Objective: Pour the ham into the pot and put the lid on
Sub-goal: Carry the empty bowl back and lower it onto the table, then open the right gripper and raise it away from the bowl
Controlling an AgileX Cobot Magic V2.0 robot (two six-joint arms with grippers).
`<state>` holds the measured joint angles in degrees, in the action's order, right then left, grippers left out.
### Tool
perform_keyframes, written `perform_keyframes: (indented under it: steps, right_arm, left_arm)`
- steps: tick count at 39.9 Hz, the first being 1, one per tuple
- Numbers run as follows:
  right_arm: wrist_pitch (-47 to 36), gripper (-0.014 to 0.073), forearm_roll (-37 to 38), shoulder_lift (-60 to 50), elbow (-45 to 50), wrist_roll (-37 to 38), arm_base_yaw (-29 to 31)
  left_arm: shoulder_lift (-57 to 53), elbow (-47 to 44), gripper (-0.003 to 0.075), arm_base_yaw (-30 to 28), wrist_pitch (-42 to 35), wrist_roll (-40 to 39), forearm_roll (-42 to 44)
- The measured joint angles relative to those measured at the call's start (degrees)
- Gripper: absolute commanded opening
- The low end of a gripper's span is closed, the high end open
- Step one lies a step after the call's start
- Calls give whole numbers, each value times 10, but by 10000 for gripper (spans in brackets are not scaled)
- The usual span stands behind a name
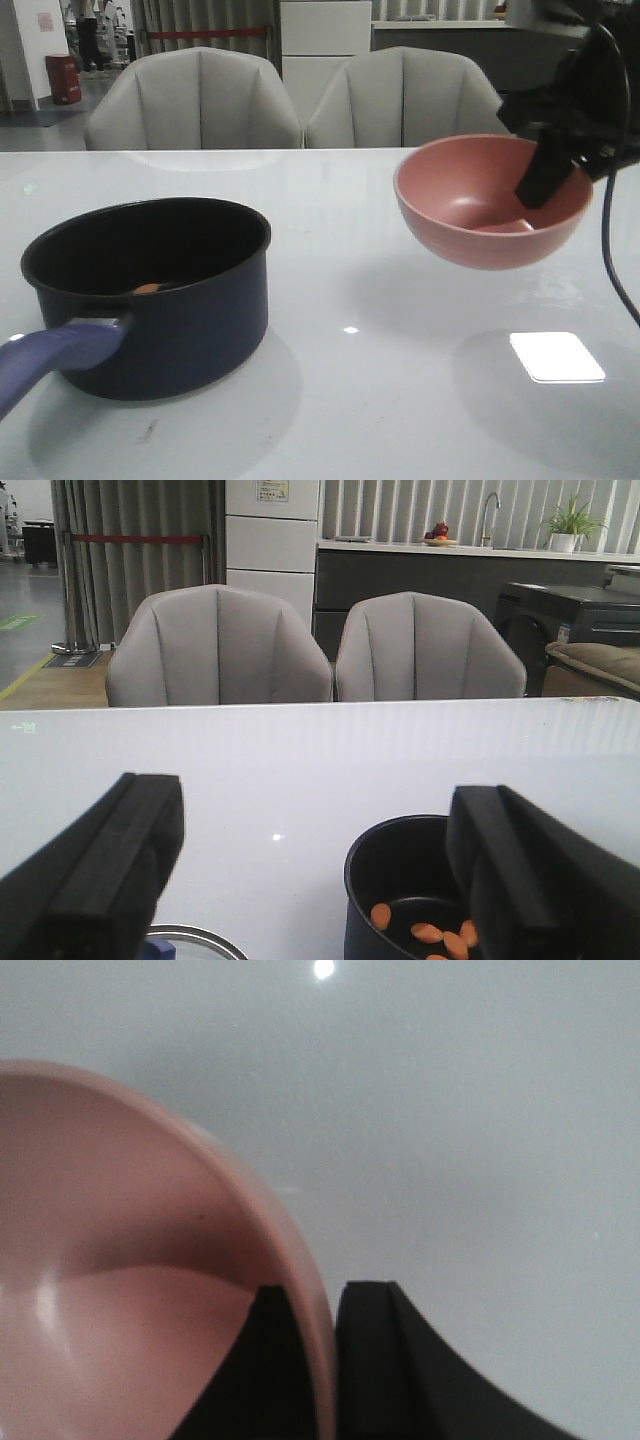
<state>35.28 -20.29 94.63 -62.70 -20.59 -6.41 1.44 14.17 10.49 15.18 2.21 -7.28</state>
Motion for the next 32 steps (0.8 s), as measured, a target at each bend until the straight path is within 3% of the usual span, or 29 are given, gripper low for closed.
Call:
perform_keyframes:
  steps: [10, 22, 32]
  right_arm:
    - [35, 163, 10, 56, 0, 13, 15]
    - [39, 456, 10, 84, 0, 20, 17]
    - [75, 467, 10, 70, -32, 22, 17]
  left_arm:
    - [0, 0, 594, 0, 1, 0, 0]
    - [0, 0, 594, 0, 4, 0, 0]
    - [0, 0, 594, 0, 4, 0, 0]
